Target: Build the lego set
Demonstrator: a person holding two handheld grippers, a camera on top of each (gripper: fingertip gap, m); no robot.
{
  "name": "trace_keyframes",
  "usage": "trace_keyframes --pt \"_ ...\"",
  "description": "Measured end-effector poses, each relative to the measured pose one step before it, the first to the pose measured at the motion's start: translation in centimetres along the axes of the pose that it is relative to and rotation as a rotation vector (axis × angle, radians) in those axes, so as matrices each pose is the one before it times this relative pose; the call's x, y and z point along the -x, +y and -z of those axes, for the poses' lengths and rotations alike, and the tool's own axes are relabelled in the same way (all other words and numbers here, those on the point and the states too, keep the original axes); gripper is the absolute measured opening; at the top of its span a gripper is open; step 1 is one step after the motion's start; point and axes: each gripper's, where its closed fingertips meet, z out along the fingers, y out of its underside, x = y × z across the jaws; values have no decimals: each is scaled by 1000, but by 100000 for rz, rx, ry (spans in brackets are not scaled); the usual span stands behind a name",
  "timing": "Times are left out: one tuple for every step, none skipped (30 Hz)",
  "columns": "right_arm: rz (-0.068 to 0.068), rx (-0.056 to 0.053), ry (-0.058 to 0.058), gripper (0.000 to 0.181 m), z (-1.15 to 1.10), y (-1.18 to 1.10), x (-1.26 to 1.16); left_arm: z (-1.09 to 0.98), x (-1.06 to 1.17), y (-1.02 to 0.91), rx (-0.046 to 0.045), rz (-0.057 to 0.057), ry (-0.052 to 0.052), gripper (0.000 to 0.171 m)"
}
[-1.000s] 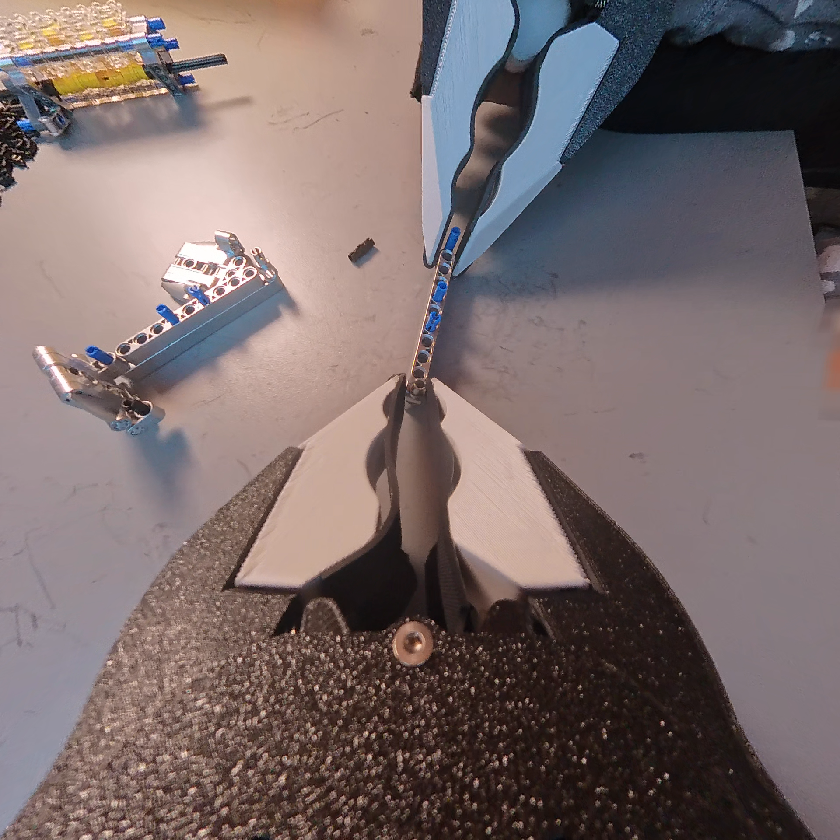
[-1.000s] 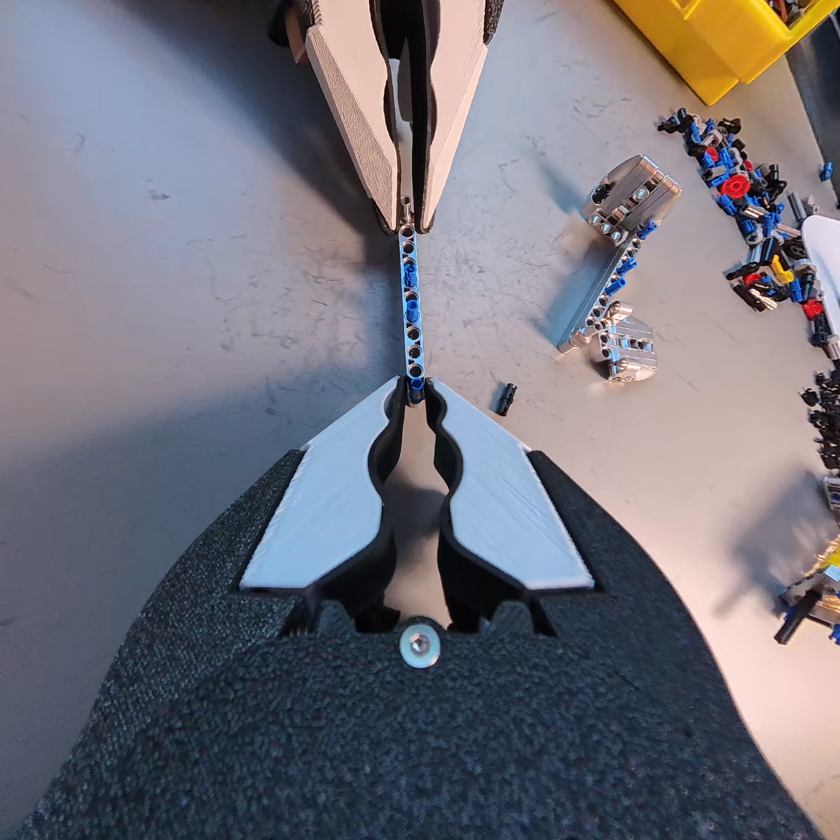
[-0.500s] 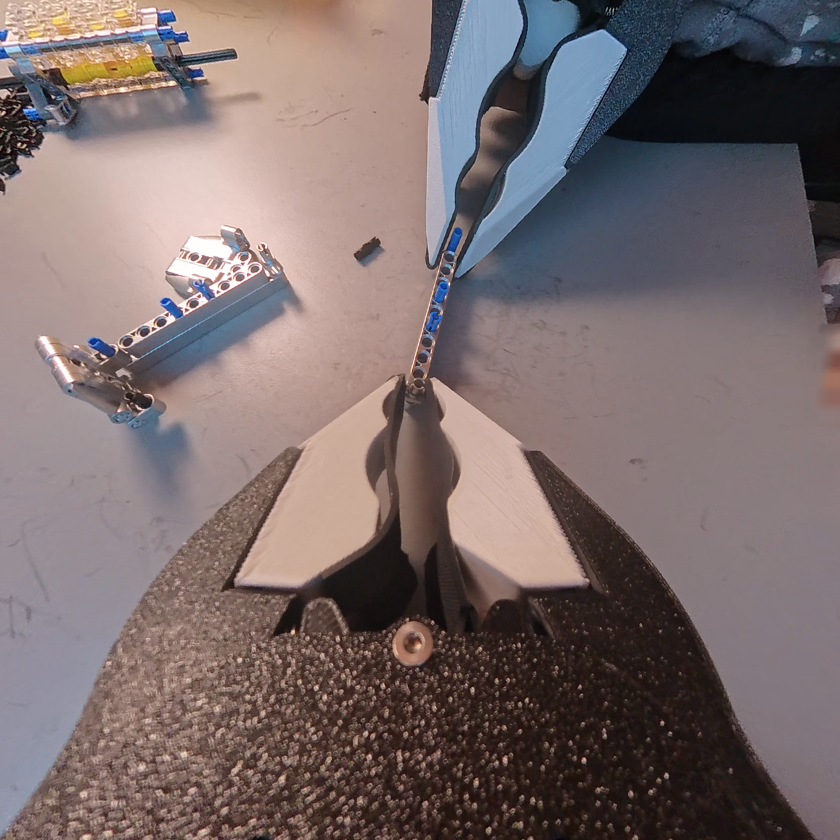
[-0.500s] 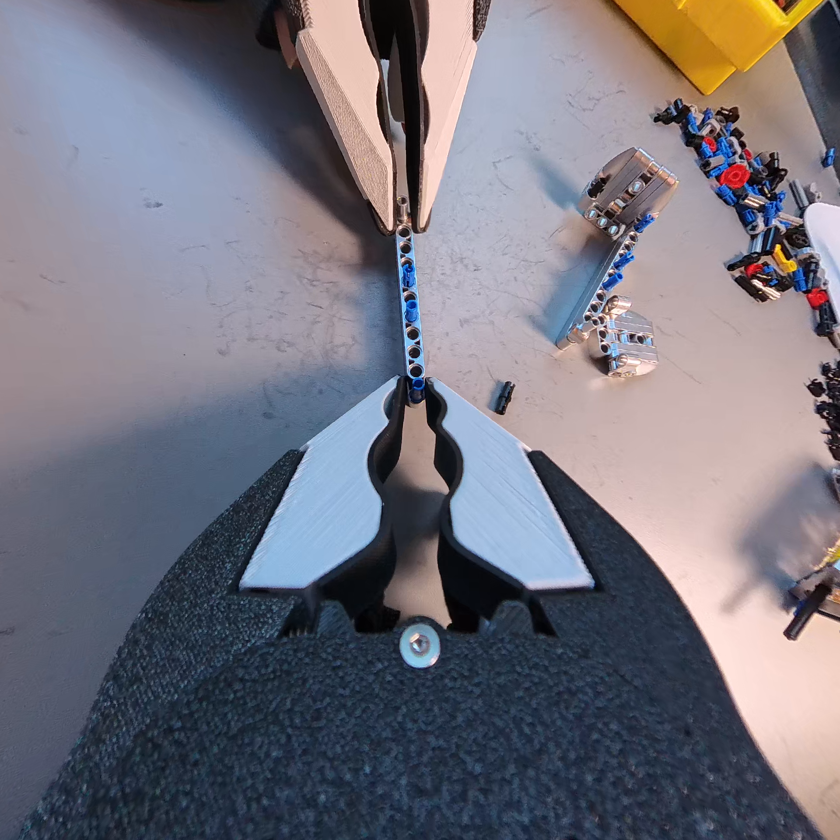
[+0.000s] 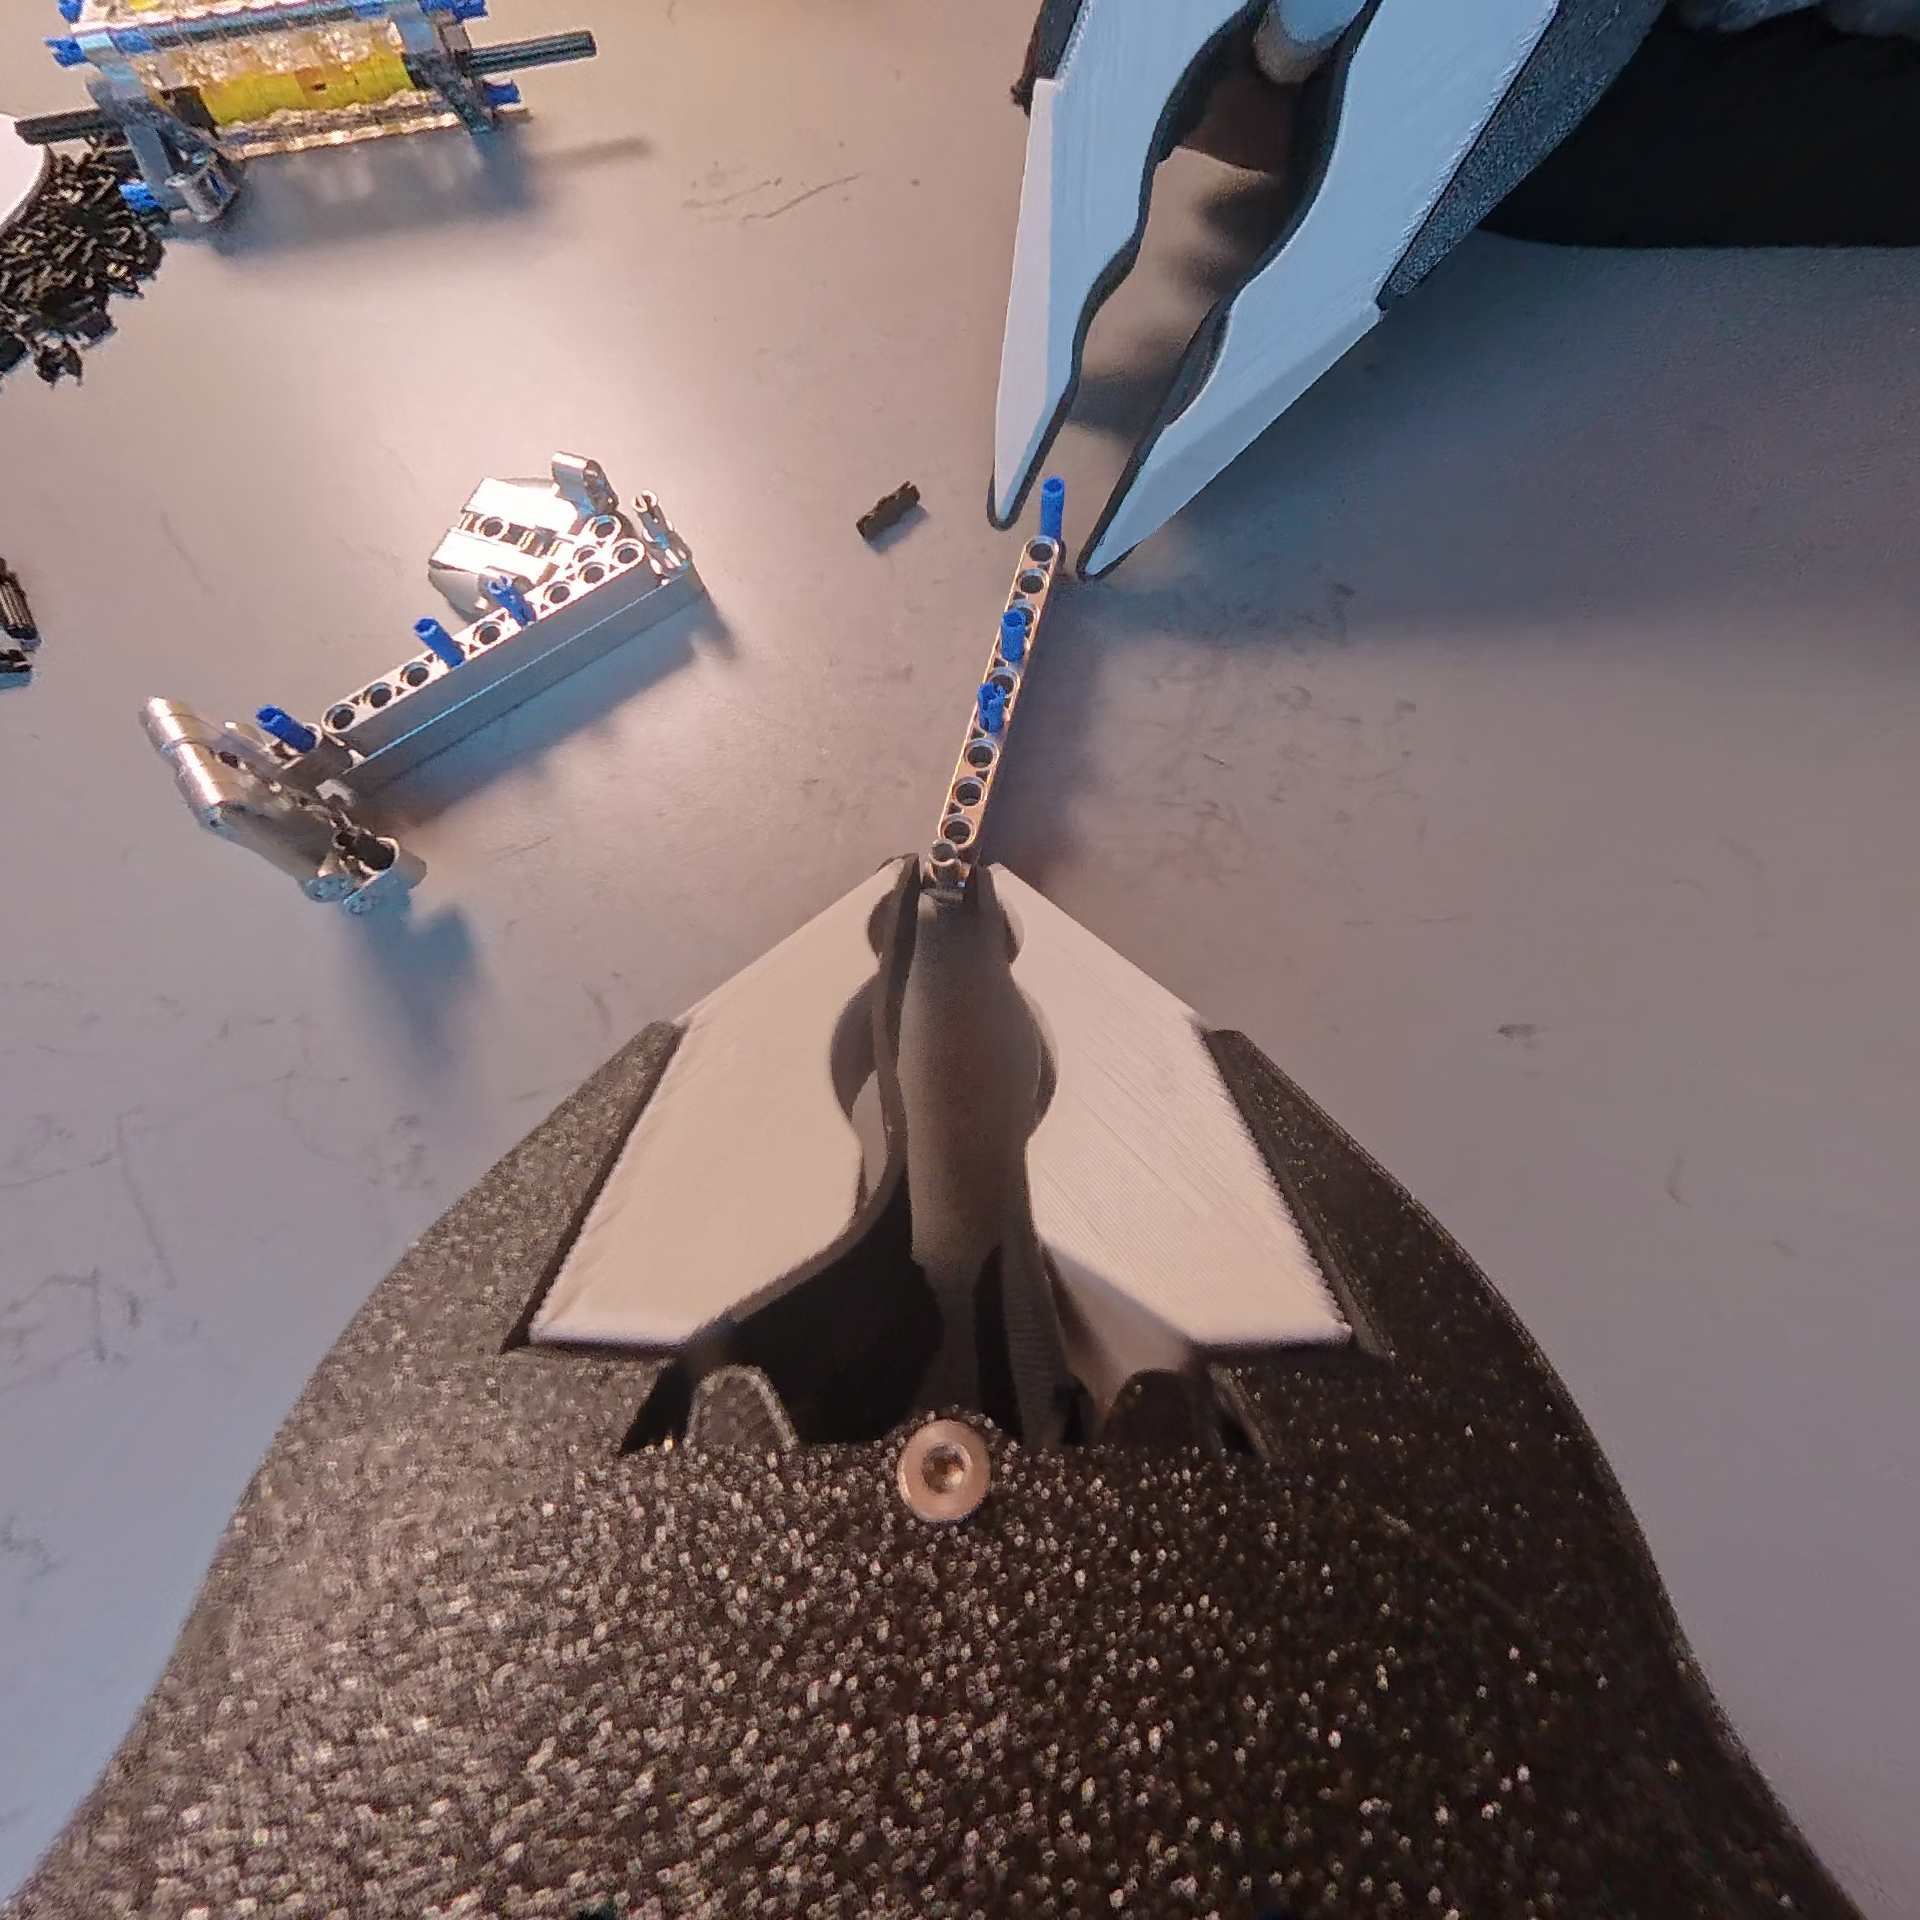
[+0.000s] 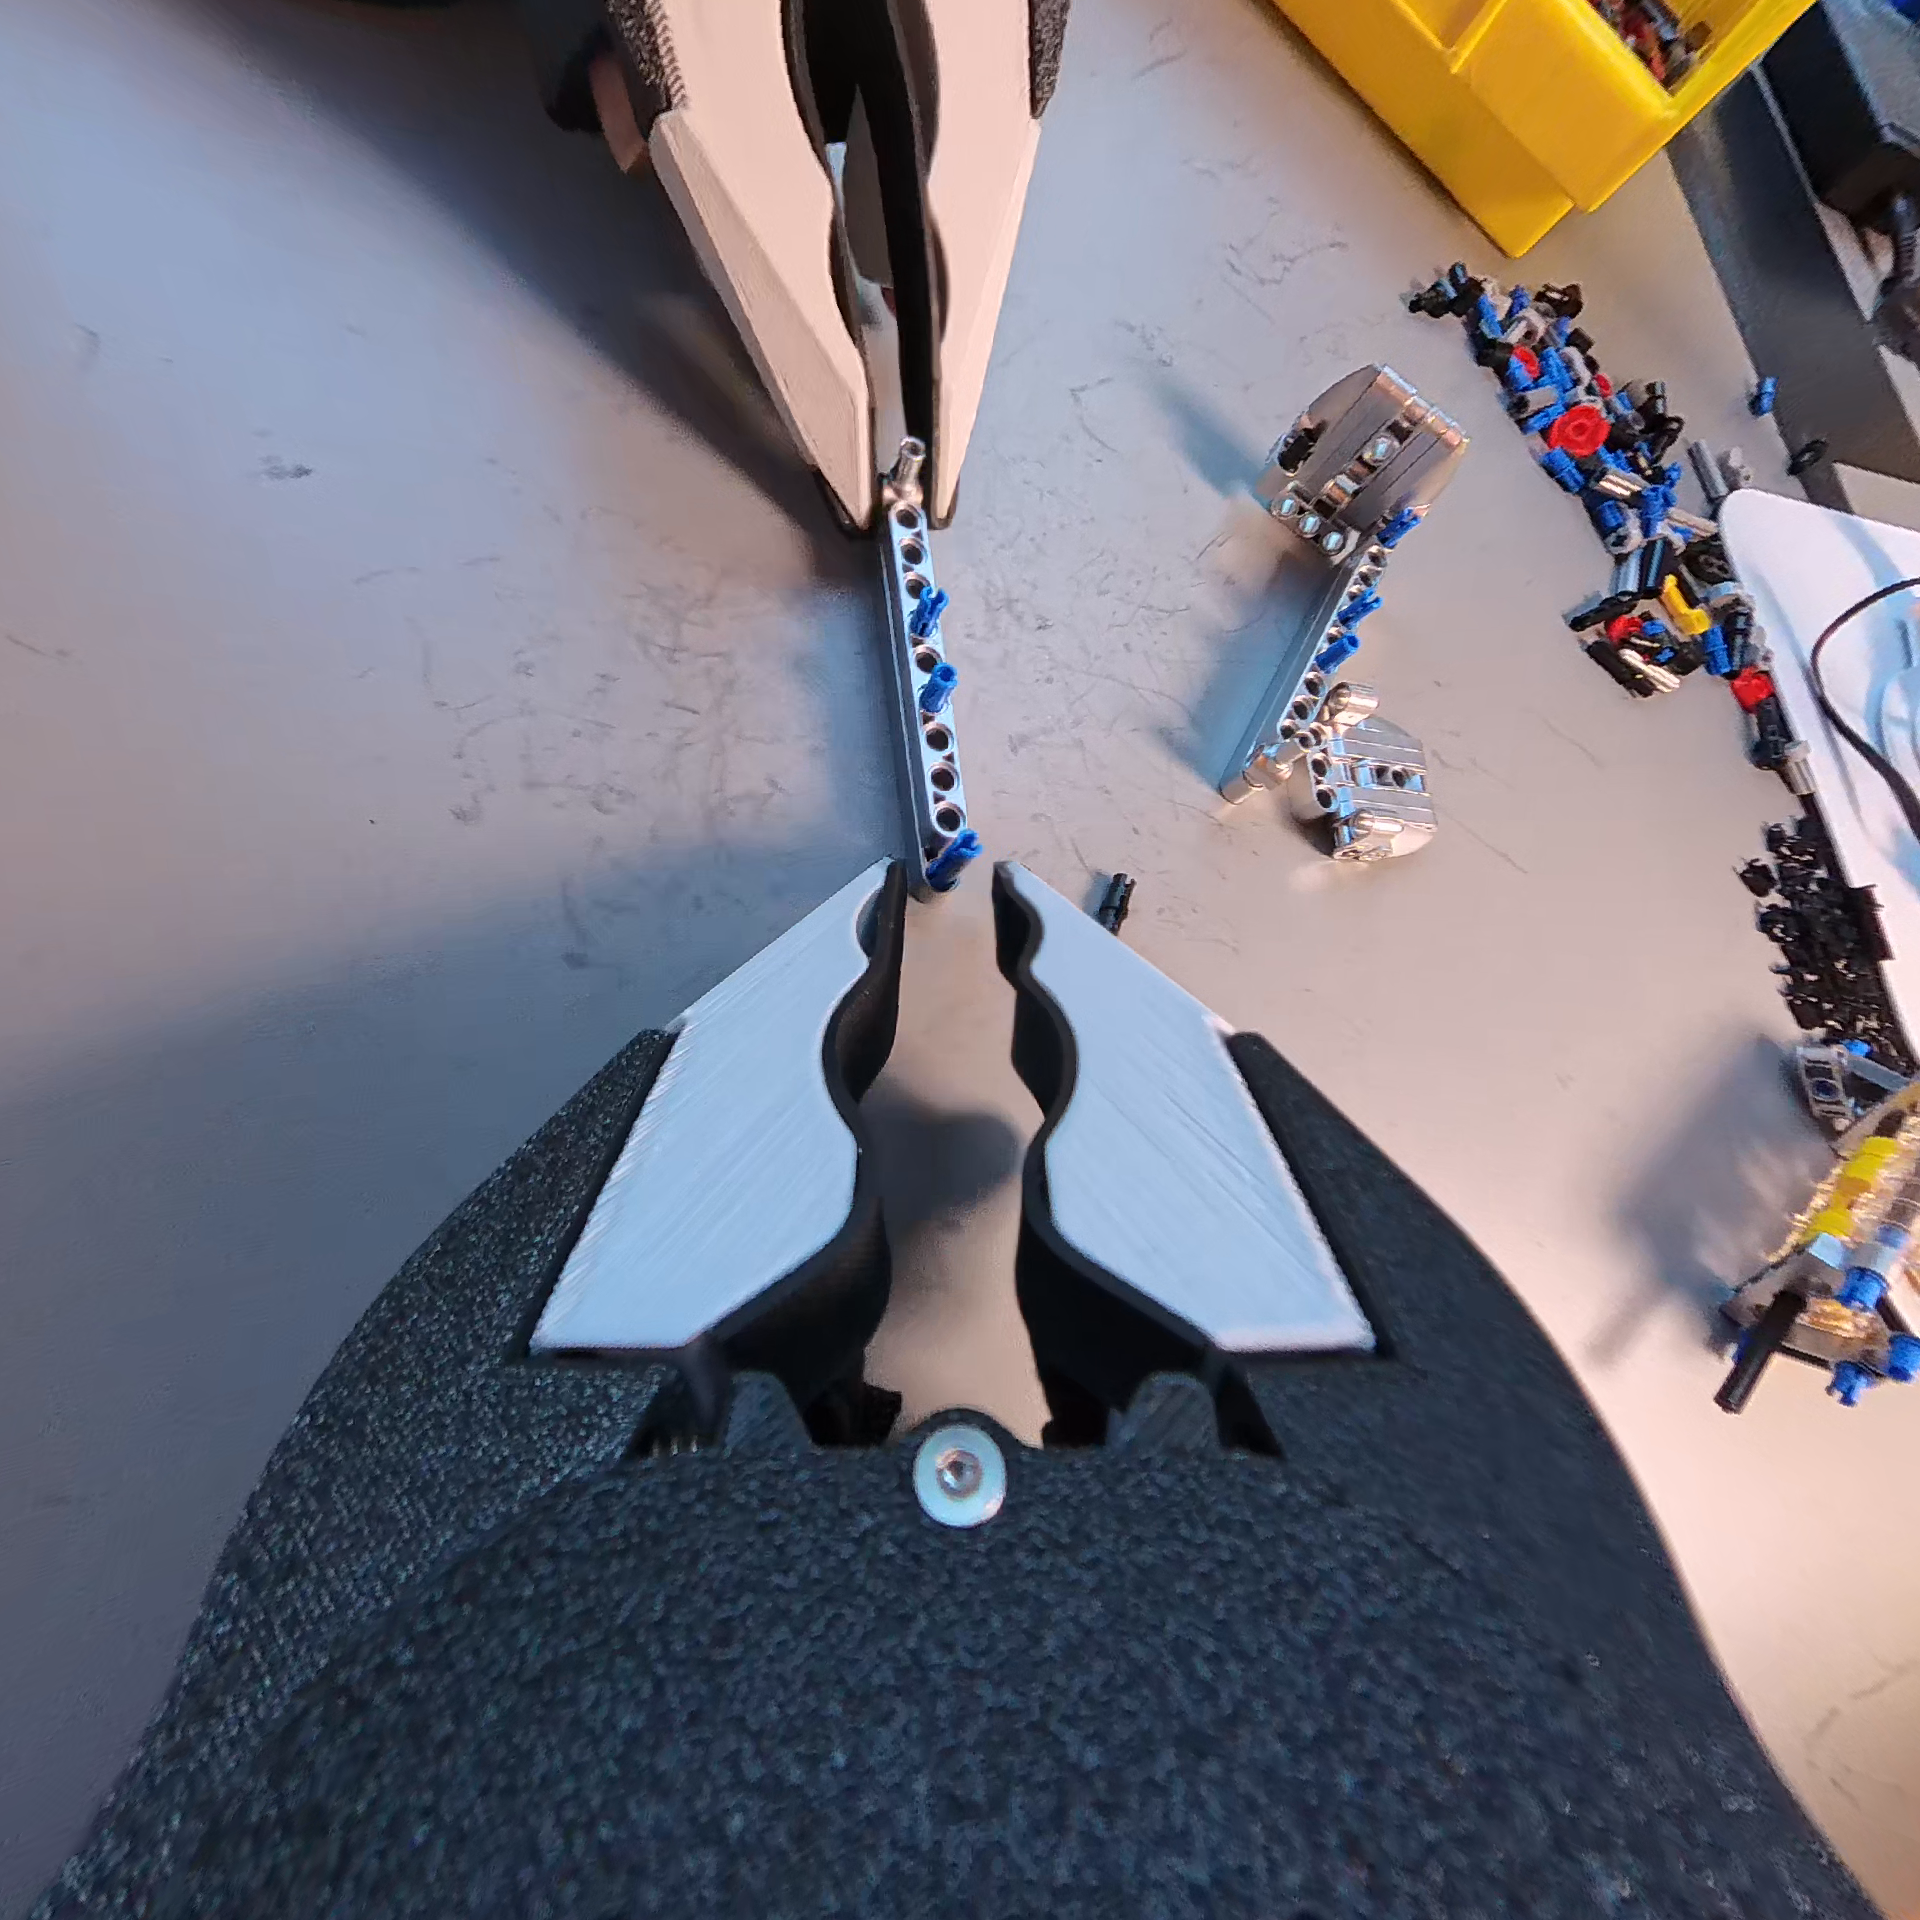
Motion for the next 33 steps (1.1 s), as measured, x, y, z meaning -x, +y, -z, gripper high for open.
trace_keyframes --pt "-398 -998 1047 17 125 -134 -186 111 33 -118 -965 66 -178 10" --pt "-518 -1112 1323 20 143 -134 -238 124 54 -150 -1162 288 -262 11" --pt "-608 -1213 1450 22 157 -156 -263 124 62 -118 -952 622 16 11" --pt "-635 -1261 1167 22 166 -169 -225 120 58 -49 -685 870 166 12" --pt "-652 -1264 1481 23 161 -161 -276 128 50 -66 -765 811 214 12" --pt "-768 -1320 1753 25 178 -173 -330 163 29 -132 -1209 702 318 12" --pt "-996 -1480 1806 28 197 -187 -361 205 84 -238 -1839 953 9 13" --pt "-1383 -1724 2842 32 225 -221 -545 261 194 -328 -2361 1487 -505 15" --pt "-1694 -2268 3523 36 273 -296 -694 312 239 -427 -2852 1969 -568 17" --pt "-1918 -2935 3240 38 328 -395 -697 344 281 -537 -3470 2274 -620 20" --pt "-2202 -3419 3401 40 352 -479 -732 381 305 -650 -4073 2325 -720 21" --pt "-2292 -3328 2889 43 321 -474 -665 384 280 -705 -4415 2207 -656 22" --pt "-2314 -2875 2546 46 252 -425 -605 377 293 -724 -4475 2078 -891 24" --pt "-1921 -2248 2432 49 202 -337 -554 349 275 -659 -4114 1869 -845 27" --pt "-1276 -1646 2080 50 138 -239 -440 298 270 -569 -3513 1624 -849 29" --pt "-623 -1253 1840 50 98 -192 -350 257 297 -473 -2994 1247 -1148 31" --pt "-225 -1049 1430 50 57 -151 -221 212 301 -402 -2582 784 -1313 34" --pt "-206 -801 1021 50 42 -123 -146 159 287 -333 -2200 390 -1343 37" --pt "-266 -533 799 50 9 -89 -111 137 282 -309 -1957 108 -1485 40" --pt "-230 -214 715 50 -1 -43 -99 110 265 -260 -1755 -44 -1522 43" --pt "-304 -50 720 50 -10 -15 -124 80 240 -187 -1363 -161 -1457 44" --pt "-624 195 991 51 -17 35 -206 60 231 -112 -887 -236 -1397 45" --pt "-940 226 1625 55 -26 40 -313 29 244 -52 -518 -20 -1550 46" --pt "-1195 236 1048 57 -19 40 -277 27 254 -12 -250 277 -1543 47" --pt "-1355 232 898 58 -13 38 -277 13 244 18 31 410 -1353 49" --pt "-1249 233 790 57 -14 32 -259 11 254 69 374 489 -1313 49" --pt "-995 156 409 57 -2 32 -181 6 233 62 395 288 -1208 50" --pt "-685 119 626 57 2 11 -175 15 161 49 233 -138 -840 50" --pt "-393 248 578 56 0 42 -132 2 122 41 326 -215 -782 50" --pt "-153 578 490 56 -5 89 -91 9 106 33 320 -278 -735 50" --pt "17 646 225 56 -12 110 -40 4 31 12 135 -469 -349 50" --pt "127 724 42 55 -14 113 -2 -6 -8 21 217 -391 -221 50" --pt "208 842 125 55 -25 131 -6 -13 -25 39 376 -331 -88 51"
